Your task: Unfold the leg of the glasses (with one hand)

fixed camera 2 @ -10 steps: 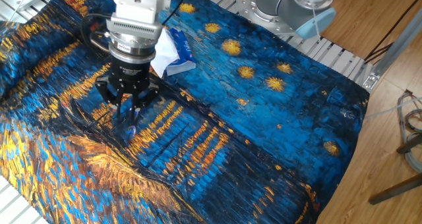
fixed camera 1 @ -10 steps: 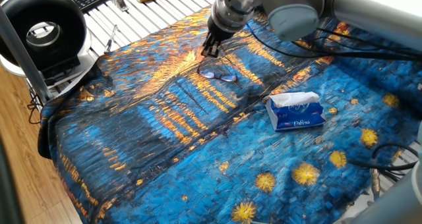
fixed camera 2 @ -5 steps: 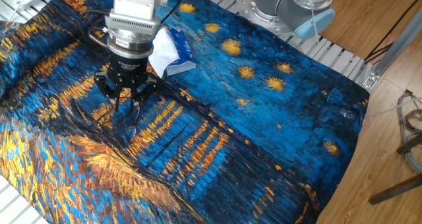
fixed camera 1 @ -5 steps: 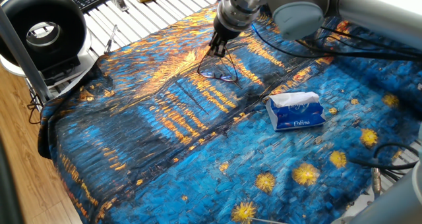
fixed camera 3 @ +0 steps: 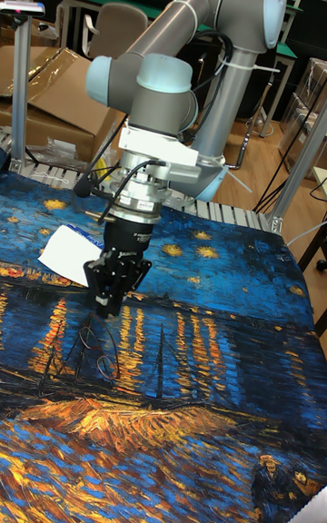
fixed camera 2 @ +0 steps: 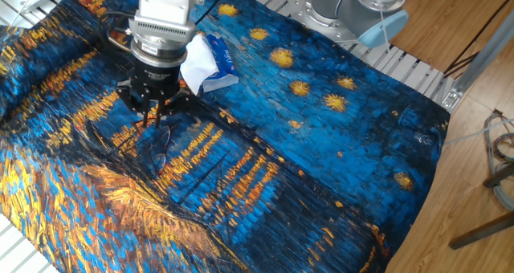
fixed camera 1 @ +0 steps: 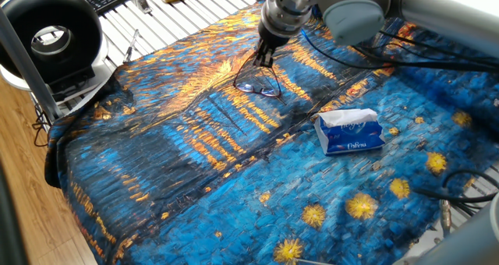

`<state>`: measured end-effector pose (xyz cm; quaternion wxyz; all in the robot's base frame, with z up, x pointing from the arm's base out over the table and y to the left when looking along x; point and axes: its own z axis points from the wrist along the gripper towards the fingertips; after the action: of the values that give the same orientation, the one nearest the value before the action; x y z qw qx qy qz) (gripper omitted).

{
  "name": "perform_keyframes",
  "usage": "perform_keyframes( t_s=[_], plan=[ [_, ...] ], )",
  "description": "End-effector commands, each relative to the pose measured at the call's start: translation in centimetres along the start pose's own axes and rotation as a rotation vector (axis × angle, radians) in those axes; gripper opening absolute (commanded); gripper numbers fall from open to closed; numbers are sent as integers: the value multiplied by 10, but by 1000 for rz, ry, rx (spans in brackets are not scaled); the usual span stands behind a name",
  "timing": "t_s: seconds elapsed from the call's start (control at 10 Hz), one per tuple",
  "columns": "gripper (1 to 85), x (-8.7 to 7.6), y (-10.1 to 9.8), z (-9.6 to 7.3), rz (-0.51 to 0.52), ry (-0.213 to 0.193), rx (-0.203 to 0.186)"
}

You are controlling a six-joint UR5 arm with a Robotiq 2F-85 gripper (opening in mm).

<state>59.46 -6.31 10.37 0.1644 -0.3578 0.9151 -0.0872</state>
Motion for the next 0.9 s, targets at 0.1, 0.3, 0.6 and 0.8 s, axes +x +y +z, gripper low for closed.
perform_keyframes(
  t_s=[0.1, 0.3, 0.6, 0.8],
  plan=[
    [157, 4, 3, 0, 38, 14, 4],
    [97, -1, 1, 4, 42, -1, 7],
    [60, -9, -4, 12, 28, -26, 21],
    [57, -9, -5, 16, 24, -28, 28]
  ],
)
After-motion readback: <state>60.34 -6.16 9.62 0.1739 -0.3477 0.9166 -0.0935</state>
